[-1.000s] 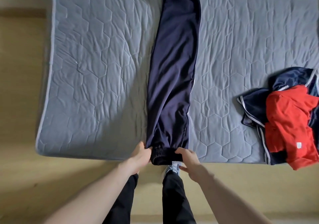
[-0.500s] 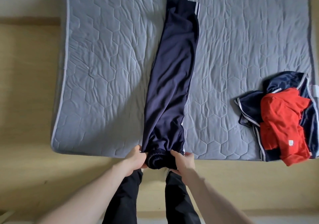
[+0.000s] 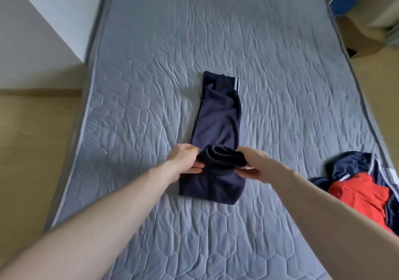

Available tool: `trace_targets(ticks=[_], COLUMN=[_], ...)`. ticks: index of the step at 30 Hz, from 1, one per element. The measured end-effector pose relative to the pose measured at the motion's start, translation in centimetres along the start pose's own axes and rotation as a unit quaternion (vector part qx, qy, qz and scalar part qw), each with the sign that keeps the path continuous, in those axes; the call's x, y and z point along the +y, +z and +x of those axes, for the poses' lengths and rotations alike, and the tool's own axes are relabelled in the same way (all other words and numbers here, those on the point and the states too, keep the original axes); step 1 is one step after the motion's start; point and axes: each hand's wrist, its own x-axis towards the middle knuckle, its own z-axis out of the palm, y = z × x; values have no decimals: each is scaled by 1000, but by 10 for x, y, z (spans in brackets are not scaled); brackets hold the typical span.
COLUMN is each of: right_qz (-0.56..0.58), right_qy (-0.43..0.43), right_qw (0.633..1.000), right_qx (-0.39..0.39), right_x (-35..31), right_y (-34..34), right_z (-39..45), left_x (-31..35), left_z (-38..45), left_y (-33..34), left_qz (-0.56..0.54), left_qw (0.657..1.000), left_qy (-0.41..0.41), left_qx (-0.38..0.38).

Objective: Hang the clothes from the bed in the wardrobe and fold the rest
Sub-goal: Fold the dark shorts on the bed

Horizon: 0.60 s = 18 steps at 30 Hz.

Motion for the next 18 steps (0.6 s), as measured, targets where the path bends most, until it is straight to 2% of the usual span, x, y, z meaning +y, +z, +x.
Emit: trace_targets(ticks=[5, 7, 9, 11, 13, 15, 18], right_qz=[57, 77, 80, 52, -45, -139, -152], right_qy=[-86, -141, -191, -200, -188, -163, -117], right_qw=[995, 987, 977, 975, 972, 965, 971], right_qx=[1, 22, 51, 87, 132, 153, 141], right_x=[-122, -158, -175, -167, -135, -83, -5], right_y=[-8, -10, -7, -2, 3, 9, 21], right_z=[34, 42, 51, 68, 96, 121, 155], left_x=[108, 141, 157, 148, 114, 63, -13], left_z=[58, 76, 100, 122, 143, 159, 180], left_y=[11, 10, 4, -4, -13, -22, -25], left_qz=[-60, -47, 3, 76, 174, 278, 299], left_qw=[997, 994, 990, 982, 965, 946, 948], left_qy=[47, 97, 143, 158, 151, 106, 34], left_qx=[-26, -34, 6, 77, 124, 126, 106])
